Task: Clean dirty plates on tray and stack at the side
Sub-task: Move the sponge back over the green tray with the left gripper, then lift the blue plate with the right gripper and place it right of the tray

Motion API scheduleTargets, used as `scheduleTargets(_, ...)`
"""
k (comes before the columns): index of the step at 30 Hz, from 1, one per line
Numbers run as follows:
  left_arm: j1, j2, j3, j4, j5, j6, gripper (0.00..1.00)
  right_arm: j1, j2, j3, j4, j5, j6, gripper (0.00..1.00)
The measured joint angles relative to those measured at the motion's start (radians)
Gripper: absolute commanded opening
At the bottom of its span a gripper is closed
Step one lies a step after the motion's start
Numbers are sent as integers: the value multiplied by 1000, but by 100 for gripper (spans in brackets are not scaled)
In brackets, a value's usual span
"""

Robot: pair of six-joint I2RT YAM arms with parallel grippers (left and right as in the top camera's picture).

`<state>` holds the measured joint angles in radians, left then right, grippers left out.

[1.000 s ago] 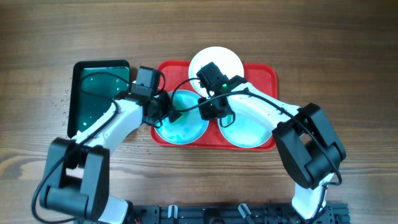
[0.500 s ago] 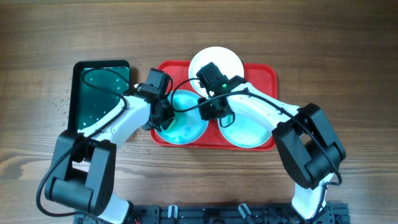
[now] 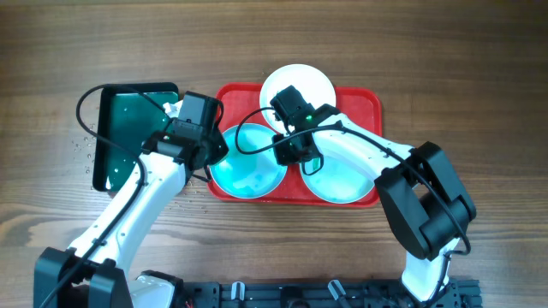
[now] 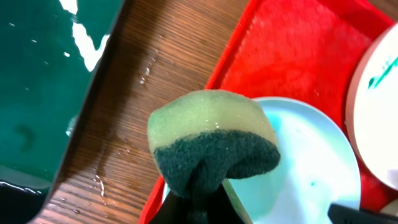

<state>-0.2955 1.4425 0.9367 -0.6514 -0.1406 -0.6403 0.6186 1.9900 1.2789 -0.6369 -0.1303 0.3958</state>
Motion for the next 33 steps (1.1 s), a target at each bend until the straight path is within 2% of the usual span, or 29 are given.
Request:
scheduleTargets(2,56,0,0,0,10,0,4,0,0,0,0,0,0,15)
scheduleTargets(4,179,-16,0,-21,19,0,4,1,0,0,3,-2,0,4)
scheduleTargets(8,459,-55,-1,-72,123,0,4,2,0,0,18,-11,5,4)
scheduleTargets(12,592,-55,-1,-104,193,0,4,-5,0,1,24,-45,4,4)
scheduleTargets(17,599,-55,-1,-105,221,0,4,2,-13,80,-100,11,3,4)
scheduleTargets(22,599,-55,-1,-109,222,0,4,93,-150,192,-271,371,0,4)
scheduleTargets(26,599,-55,-1,-112,222,0,4,221,-246,218,-277,661,0,4)
scheduleTargets(29,599,-55,-1,-112,222,0,4,300,-249,218,-283,825,-5,5)
scheduleTargets(33,599,-55,-1,-112,222,0,4,377,-249,218,-256,1034,-100,4)
